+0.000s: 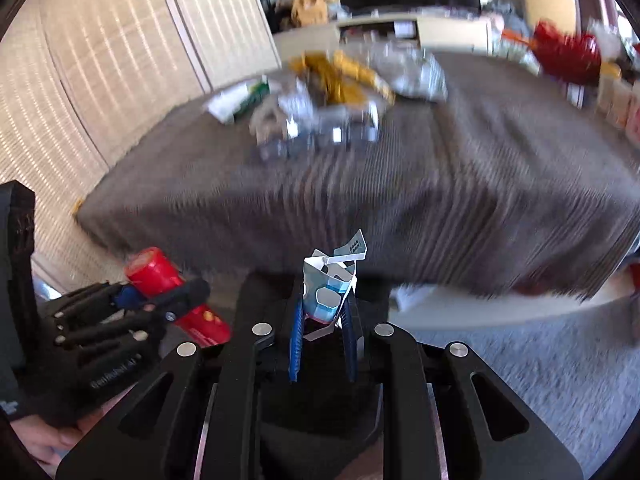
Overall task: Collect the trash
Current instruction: 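Carry both items down to the grey bin and open both tools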
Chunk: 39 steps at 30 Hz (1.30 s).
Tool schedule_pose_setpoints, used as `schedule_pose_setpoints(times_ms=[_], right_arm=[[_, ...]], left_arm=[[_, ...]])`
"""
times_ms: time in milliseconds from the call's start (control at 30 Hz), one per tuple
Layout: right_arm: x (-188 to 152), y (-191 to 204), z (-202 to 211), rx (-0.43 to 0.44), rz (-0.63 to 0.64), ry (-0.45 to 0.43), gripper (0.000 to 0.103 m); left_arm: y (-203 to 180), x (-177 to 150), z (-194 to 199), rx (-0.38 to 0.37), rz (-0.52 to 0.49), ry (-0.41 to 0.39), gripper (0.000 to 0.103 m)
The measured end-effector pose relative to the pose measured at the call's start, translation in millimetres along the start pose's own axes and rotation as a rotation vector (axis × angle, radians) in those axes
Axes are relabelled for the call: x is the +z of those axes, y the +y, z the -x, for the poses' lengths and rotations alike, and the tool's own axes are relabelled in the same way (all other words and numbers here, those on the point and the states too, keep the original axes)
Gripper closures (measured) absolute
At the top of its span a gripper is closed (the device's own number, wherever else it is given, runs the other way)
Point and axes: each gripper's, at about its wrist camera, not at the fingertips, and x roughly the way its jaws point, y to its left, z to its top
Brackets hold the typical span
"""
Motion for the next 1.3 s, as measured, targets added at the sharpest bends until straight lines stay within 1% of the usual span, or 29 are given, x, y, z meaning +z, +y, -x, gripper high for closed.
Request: schedule_pose_setpoints(times_ms=[100,133,233,333,400,567,600,667,700,733,767,1000,1133,1200,1300], right_arm=[[-9,-5,-21,0.021,-0.036,0.065,0.085],[-13,-9,-31,0.022,-0.050,0.093,0.085],[-21,-11,-50,0.017,-0.064,0.142,0.085],[-23,-16,-65,0.017,-0.079,0.174,0.085],[-24,-17,-70,0.023,-0.088,0.184,0.084],[-19,-20,-72,0.032,-0.101,0.188,0.082],[-19,-20,-72,0.029,-0.099,0.188,0.082],[-18,-19,-73,0.016,-0.096,0.191,0.079],[-17,-20,-73,0.014,-0.097,0.191,0.068],[-17,-21,-72,0.011,-0.102,0.188,0.058],[-17,-22,-71,0.012,-0.107,0.183,0.046],[-10,-23,-58,-0.013,-0.112,0.152,0.045],[-7,-26,-51,-0.020,-0.116,0.135,0.043],[-5,-27,-47,-0.025,-0.115,0.125,0.040],[-1,-31,-38,-0.026,-0.119,0.108,0.038]], left_arm=[[0,-16,-28,-0.021,0.013,0.081,0.071],[0,-19,-35,-0.016,0.011,0.099,0.071],[2,-29,-56,-0.005,0.005,0.158,0.071],[5,-33,-69,-0.008,0.011,0.201,0.071],[6,-34,-73,-0.010,0.014,0.215,0.071],[8,-33,-77,-0.013,0.024,0.229,0.070],[11,-35,-78,-0.015,0.030,0.229,0.066],[13,-36,-78,-0.013,0.033,0.227,0.064],[15,-37,-76,-0.007,0.028,0.225,0.061],[15,-37,-75,0.000,0.024,0.224,0.059],[15,-35,-74,0.002,0.022,0.223,0.056],[13,-28,-66,0.018,0.018,0.215,0.047],[17,-22,-57,0.023,0.020,0.206,0.045],[20,-22,-54,0.022,0.023,0.201,0.045],[21,-16,-45,0.023,0.026,0.190,0.044]])
